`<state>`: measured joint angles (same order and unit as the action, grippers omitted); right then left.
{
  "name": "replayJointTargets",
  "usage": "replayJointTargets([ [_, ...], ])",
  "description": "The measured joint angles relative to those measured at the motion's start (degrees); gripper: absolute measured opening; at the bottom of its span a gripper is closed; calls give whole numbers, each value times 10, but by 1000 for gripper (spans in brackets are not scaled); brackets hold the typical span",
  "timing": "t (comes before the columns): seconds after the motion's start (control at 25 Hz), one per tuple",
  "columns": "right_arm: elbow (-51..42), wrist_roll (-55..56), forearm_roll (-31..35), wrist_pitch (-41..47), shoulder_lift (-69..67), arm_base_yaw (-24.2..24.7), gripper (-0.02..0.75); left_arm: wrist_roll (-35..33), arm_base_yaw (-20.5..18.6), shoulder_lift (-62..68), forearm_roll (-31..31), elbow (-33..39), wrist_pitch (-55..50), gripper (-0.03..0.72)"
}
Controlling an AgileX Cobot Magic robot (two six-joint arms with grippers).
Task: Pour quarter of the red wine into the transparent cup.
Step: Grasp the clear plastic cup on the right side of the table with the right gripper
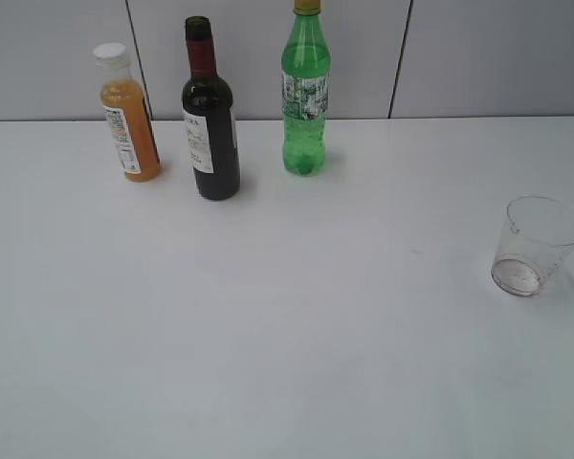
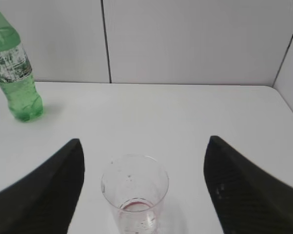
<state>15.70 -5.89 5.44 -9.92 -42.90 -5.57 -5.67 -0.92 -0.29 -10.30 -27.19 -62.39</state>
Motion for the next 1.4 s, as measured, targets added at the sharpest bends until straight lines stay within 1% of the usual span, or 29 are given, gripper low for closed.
replayJointTargets([
  [0.2, -26, 8, -1, -102, -77, -43, 605, 0, 0, 0, 0, 0, 0, 240],
  [0.32, -47, 10, -2, -145, -111, -55, 605, 0, 0, 0, 0, 0, 0, 240],
  [0.44, -55, 11, -4, -179, -134, -56, 605, 0, 0, 0, 0, 0, 0, 240],
  [0.6, -73, 19, -4, -189, -152, -56, 603, 0, 0, 0, 0, 0, 0, 240],
  [0.8, -129, 35, 6, -260, -154, -56, 595, 0, 0, 0, 0, 0, 0, 240],
  [1.0, -149, 36, 11, -309, -196, -57, 594, 0, 0, 0, 0, 0, 0, 240],
  [1.2, -150, 48, 8, -398, -293, -57, 594, 0, 0, 0, 0, 0, 0, 240],
  [1.28, -154, 63, -12, -447, -343, -57, 596, 0, 0, 0, 0, 0, 0, 240],
  [1.4, -158, 88, -30, -537, -421, -57, 642, 0, 0, 0, 0, 0, 0, 240],
])
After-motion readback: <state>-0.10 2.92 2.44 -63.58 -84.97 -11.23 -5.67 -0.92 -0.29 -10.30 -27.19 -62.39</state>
